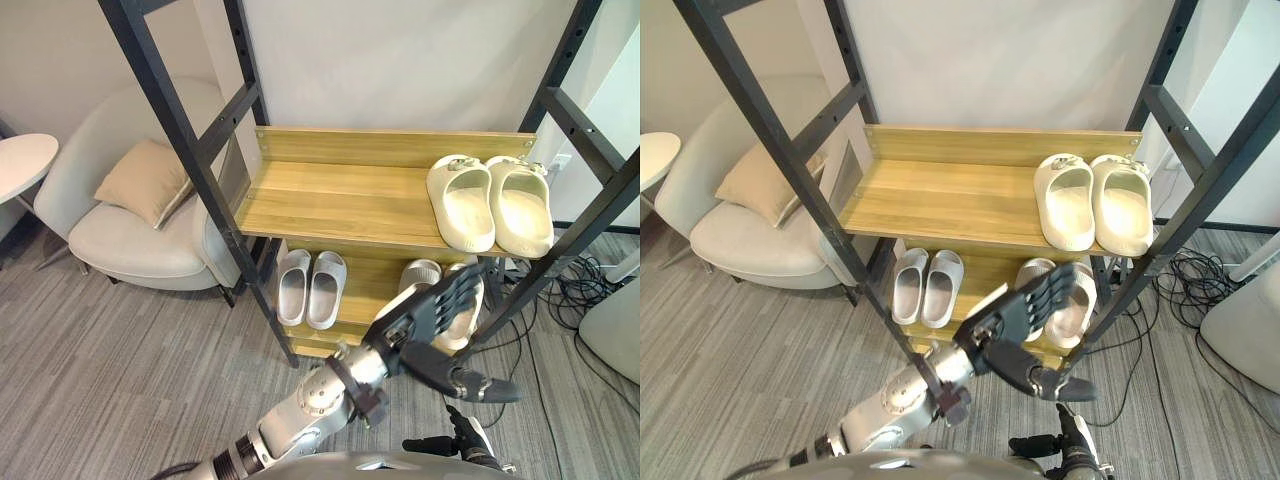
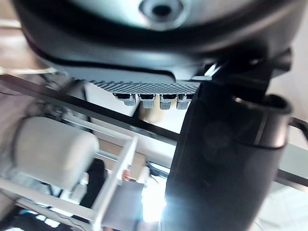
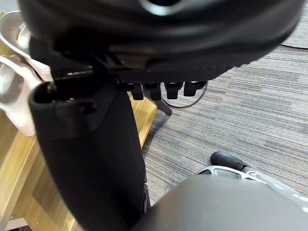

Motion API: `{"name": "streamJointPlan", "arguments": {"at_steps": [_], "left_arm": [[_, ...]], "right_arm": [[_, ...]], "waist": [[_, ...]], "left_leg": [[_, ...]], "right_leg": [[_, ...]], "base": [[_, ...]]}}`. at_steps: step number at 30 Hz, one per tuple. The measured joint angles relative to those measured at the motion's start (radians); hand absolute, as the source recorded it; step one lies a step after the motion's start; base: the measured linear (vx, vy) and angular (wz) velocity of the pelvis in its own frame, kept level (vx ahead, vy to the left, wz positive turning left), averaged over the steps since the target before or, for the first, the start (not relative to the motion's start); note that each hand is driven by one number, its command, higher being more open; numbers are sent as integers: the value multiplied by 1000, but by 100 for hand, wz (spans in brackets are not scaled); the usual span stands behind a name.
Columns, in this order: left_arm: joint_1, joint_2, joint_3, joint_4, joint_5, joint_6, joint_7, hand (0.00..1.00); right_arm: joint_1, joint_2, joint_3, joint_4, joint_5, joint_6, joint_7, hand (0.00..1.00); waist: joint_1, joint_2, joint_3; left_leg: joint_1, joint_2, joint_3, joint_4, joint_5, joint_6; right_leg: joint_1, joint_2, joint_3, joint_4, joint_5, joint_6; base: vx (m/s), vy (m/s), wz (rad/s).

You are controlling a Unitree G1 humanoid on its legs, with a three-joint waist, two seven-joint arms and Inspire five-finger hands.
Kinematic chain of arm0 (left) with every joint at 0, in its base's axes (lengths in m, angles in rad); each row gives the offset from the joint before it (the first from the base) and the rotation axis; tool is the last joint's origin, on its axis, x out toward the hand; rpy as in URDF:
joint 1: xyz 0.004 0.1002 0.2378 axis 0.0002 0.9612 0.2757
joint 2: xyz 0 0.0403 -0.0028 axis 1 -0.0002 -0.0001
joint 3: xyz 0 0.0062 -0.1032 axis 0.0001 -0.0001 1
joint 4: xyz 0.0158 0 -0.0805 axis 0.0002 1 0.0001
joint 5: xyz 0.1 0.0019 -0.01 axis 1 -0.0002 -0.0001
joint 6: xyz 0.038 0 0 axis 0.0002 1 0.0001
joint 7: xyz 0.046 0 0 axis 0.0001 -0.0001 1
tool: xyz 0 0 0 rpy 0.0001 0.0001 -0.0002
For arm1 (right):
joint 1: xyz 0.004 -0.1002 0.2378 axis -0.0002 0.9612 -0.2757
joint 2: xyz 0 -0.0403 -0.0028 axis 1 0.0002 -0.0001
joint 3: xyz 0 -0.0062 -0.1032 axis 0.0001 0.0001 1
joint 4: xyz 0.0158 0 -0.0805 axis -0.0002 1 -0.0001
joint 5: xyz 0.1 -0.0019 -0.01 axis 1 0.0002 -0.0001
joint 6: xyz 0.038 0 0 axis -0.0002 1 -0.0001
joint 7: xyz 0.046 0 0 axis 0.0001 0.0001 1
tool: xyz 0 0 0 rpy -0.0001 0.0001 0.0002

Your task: Organize the slippers on the shoe rack

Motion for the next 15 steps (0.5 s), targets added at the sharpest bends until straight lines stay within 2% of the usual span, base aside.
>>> {"name": "streamJointPlan", "arguments": {"at_steps": [5, 10, 15], "left_arm": [[108, 8, 98, 180, 107, 11, -10, 100], [146, -14, 310, 421, 260, 11, 19, 100], [144, -40, 511, 628, 369, 13, 92, 100]], "right_arm": [[0, 12, 0, 17, 0, -1, -1, 100], [6, 37, -9, 18, 0, -1, -8, 100], [8, 49, -27, 19, 1, -1, -9, 100]], "waist": [[4, -20, -4], [10, -48, -8], [19, -58, -10]], "left_leg": [[2, 16, 2, 0, -2, -10], [7, 27, 6, 0, -7, -19], [7, 31, 10, 0, -11, -25]], "right_leg": [[0, 13, 4, 0, -1, -2], [3, 28, 7, -2, -6, -9], [1, 33, 10, -3, -10, -12]], "base": [[2, -4, -1], [14, -12, -2], [14, -3, -1]]}}
